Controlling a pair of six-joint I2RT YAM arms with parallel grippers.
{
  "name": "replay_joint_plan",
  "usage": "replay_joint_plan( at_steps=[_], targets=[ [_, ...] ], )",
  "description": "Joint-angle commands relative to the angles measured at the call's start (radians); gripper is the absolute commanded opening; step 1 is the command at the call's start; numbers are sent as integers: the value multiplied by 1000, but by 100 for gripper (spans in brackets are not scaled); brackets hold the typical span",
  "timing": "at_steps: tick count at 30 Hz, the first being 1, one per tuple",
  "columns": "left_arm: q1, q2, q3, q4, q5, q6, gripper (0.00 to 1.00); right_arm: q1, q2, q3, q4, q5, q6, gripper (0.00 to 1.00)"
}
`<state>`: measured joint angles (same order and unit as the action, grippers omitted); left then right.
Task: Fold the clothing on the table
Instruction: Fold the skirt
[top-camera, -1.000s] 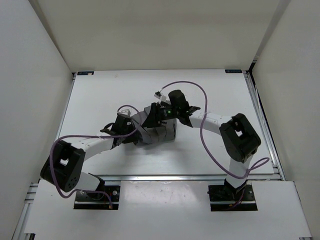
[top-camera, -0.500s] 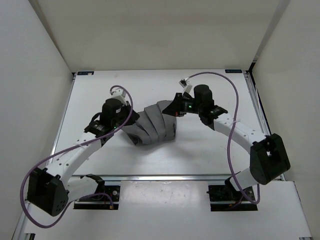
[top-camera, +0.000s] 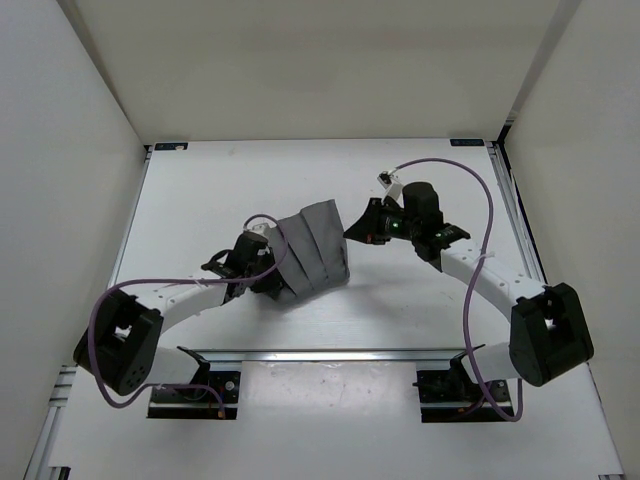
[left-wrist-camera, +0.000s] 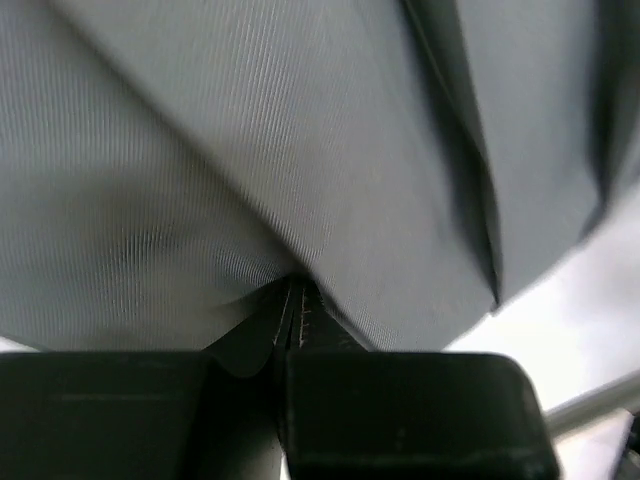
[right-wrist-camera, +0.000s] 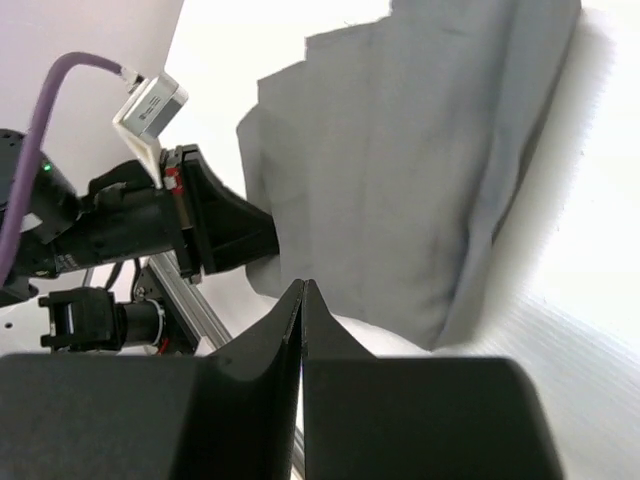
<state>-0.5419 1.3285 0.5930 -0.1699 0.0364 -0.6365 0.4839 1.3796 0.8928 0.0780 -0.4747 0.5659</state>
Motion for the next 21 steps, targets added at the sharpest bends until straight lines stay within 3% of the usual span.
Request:
replay_joint_plan(
  at_steps=[1, 4, 8, 12, 13, 15, 16, 17, 18, 21],
  targets=[
    [-13, 79, -13, 38, -64, 9, 0, 2, -34, -17, 14, 15, -14, 0],
    [-24, 176, 14, 37, -84, 24, 0, 2, -51, -28, -6, 21, -20, 1],
    [-4, 181, 30, 34, -81, 37, 0, -5, -62, -31, -53, 16, -37, 11],
    [-13, 25, 89, -49, -124, 58, 2, -25, -66, -22, -98, 11, -54, 35],
    [-7, -23, 115, -81, -124, 67, 6, -28, -73, -25, -125, 21, -63, 44],
    [8, -111, 143, -118, -107, 83, 26, -31, -82, -5, -176, 68, -87, 52],
    [25, -164, 145, -134, -101, 86, 33, -33, -88, -3, -226, 86, -106, 55],
    [33, -190, 142, -132, -99, 80, 48, -37, -96, 3, -263, 117, -119, 56],
    [52, -240, 134, -150, -87, 84, 53, -51, -105, 18, -308, 145, -138, 57],
    [126, -305, 105, -209, -44, 103, 53, -99, -131, 11, -404, 203, -170, 57]
  ],
)
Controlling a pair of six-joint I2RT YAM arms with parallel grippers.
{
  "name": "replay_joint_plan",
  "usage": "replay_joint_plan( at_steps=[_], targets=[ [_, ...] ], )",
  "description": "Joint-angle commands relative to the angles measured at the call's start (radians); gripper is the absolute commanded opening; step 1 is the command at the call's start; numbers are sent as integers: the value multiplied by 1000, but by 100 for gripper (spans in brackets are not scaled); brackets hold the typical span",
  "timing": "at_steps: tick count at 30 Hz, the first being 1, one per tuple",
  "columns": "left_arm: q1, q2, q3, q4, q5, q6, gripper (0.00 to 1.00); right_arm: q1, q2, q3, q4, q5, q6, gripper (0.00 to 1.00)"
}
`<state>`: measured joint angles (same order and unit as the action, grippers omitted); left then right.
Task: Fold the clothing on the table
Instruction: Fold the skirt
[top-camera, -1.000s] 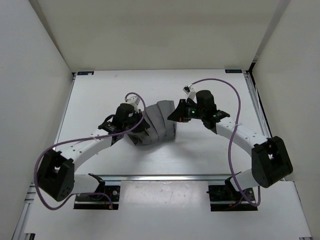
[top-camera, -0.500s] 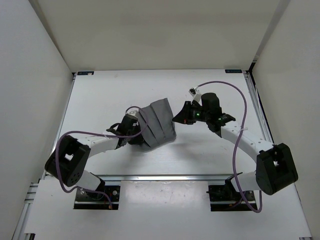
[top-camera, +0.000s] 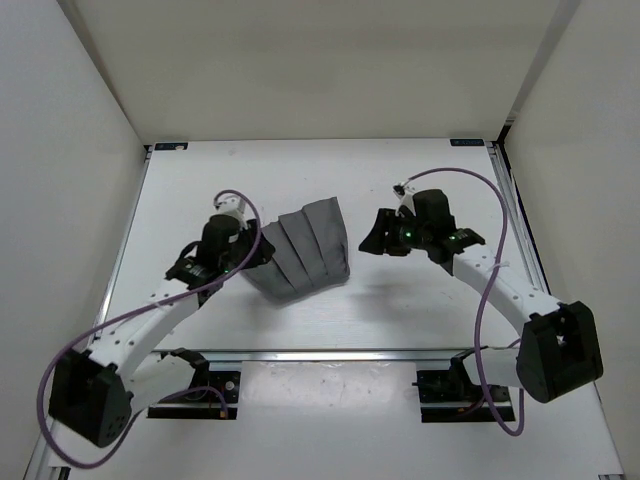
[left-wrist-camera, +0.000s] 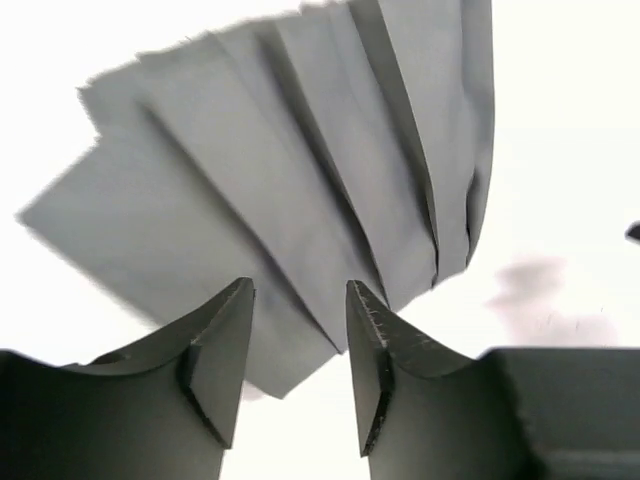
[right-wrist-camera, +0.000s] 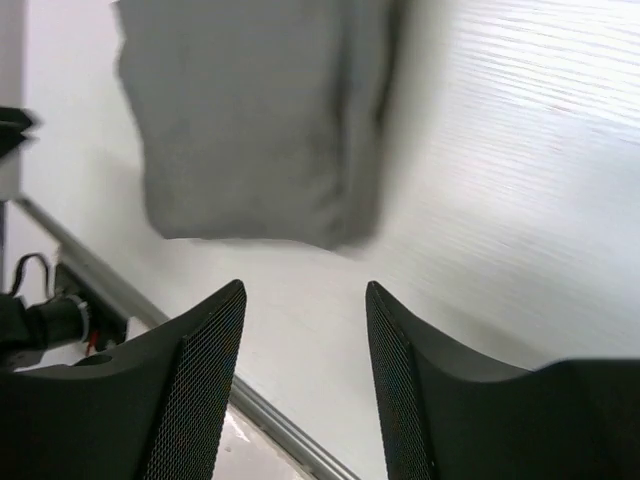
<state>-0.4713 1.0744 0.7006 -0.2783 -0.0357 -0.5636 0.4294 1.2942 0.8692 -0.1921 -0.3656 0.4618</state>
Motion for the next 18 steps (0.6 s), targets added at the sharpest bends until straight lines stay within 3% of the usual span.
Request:
replay_joint_plan(
  at_steps=[1, 6, 12, 16, 18],
  targets=[
    [80, -63, -30, -107, 31, 37, 51, -75, -67, 30, -151, 99, -74, 57],
    [88, -103, -130, -174, 46, 82, 39, -191, -160, -91, -222, 60, -87, 57],
    [36, -154, -193, -190, 59, 100, 42, -262, -257, -213, -257, 90, -95, 57],
    [92, -237, -204, -159, 135, 90, 41, -300, -269, -236, -259, 76, -110, 56],
    [153, -254, -213, -177, 189, 106, 36, -299, -265, -246, -251, 79, -118, 56]
  ],
)
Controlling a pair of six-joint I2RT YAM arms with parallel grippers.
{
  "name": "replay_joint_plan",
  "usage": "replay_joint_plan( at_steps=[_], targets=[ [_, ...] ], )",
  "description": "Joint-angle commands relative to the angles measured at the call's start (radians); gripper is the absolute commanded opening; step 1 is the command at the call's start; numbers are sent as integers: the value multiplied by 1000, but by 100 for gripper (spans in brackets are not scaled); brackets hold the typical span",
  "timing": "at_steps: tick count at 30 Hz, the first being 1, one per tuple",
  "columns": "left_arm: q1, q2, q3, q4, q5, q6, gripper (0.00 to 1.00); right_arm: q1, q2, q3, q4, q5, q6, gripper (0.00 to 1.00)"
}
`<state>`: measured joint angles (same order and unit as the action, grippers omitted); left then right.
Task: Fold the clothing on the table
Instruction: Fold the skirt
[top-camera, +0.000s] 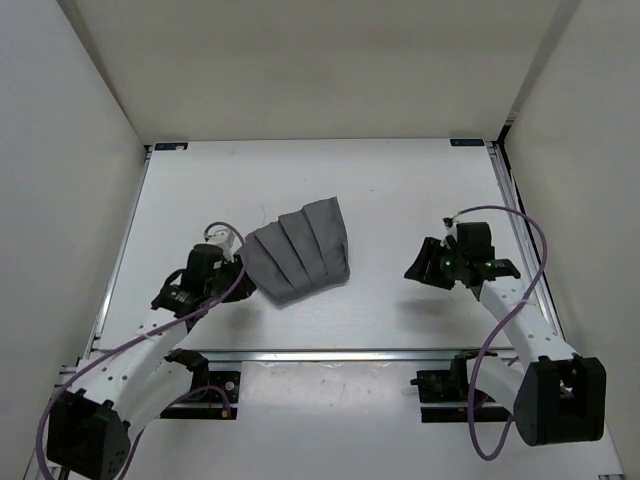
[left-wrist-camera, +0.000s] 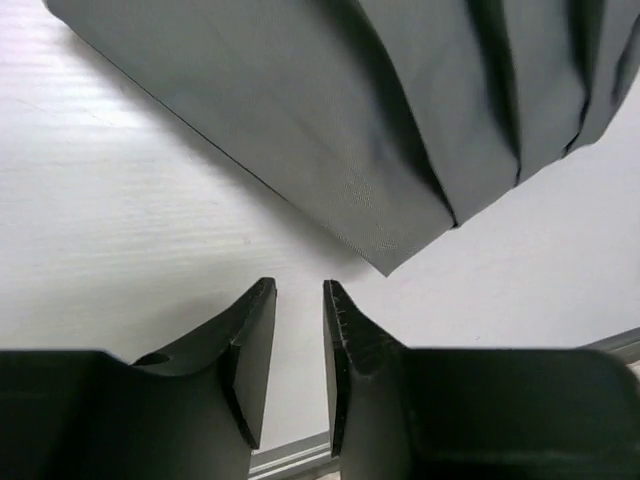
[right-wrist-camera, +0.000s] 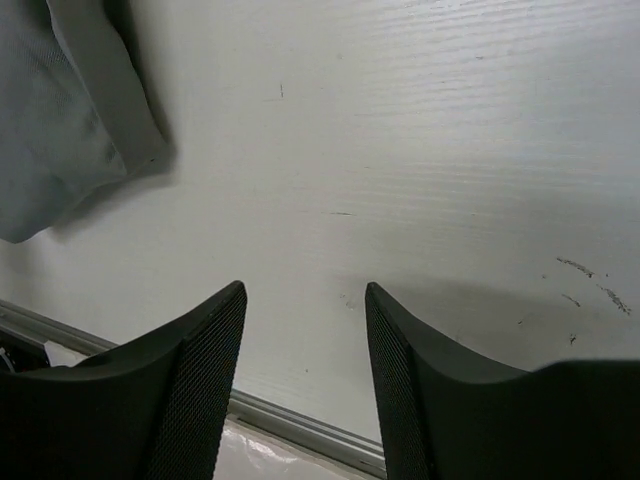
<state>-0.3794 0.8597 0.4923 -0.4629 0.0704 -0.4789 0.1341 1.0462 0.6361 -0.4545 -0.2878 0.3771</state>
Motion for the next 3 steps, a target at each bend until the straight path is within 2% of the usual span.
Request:
replay_joint_plan(
  at_steps=[1, 3],
  targets=[
    [76, -37, -9, 9, 95, 25, 35, 2, -14, -7, 4, 7, -26, 57],
    [71, -54, -17, 10, 94, 19, 34, 25, 12, -1, 19, 21, -24, 57]
  ],
)
